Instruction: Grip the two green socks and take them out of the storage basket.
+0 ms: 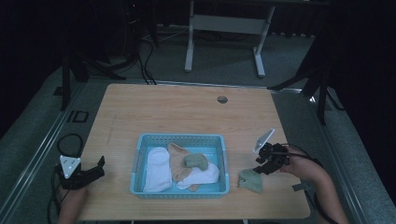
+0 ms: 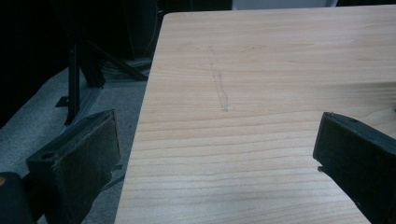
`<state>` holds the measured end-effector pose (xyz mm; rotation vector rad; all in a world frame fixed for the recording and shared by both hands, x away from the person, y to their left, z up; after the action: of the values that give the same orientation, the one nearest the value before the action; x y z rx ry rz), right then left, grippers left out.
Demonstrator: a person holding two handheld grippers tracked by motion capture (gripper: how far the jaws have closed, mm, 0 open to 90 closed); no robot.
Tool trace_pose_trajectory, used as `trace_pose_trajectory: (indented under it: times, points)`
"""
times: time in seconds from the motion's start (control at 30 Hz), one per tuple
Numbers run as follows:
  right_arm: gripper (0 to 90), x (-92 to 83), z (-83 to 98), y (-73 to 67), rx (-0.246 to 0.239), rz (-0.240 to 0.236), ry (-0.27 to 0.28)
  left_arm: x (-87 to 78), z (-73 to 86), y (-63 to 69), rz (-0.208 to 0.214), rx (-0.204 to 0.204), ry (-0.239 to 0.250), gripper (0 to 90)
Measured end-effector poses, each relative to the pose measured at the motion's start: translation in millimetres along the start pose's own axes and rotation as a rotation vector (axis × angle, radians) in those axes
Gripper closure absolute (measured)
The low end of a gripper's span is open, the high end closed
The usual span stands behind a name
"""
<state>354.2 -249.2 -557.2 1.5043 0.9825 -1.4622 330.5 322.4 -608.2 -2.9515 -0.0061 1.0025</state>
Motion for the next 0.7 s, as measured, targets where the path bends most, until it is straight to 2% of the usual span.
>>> trace_pose_trajectory:
  times: [0.17,0.47,0.7]
  points:
    - [56.3,-14.5,-11.1,-2.9,-0.02,0.008,0.016,0.0,0.0,-0.2,-0.001,0.0,0.0,0.4]
    - [57.6,-37.5,-39.6,-14.0,-0.095,0.018,0.044,-0.2,0.2,-0.2,0.001,0.0,-0.001,0.4]
    - [57.7,-47.2,-63.6,-23.9,-0.144,0.018,0.053,-0.2,0.0,-0.1,0.002,0.0,0.0,0.4]
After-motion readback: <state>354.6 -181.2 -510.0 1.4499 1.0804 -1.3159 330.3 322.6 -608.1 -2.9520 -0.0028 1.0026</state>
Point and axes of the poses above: each handheld gripper's, and its own axes: x roughly forward along the jaws, z roughly out of its underside, y roughly to its right, the point moved 10 cm from there along x, roughly forward along the jaws, and after that the axes turned 15 degrees about -y, right-handed, at the moved point
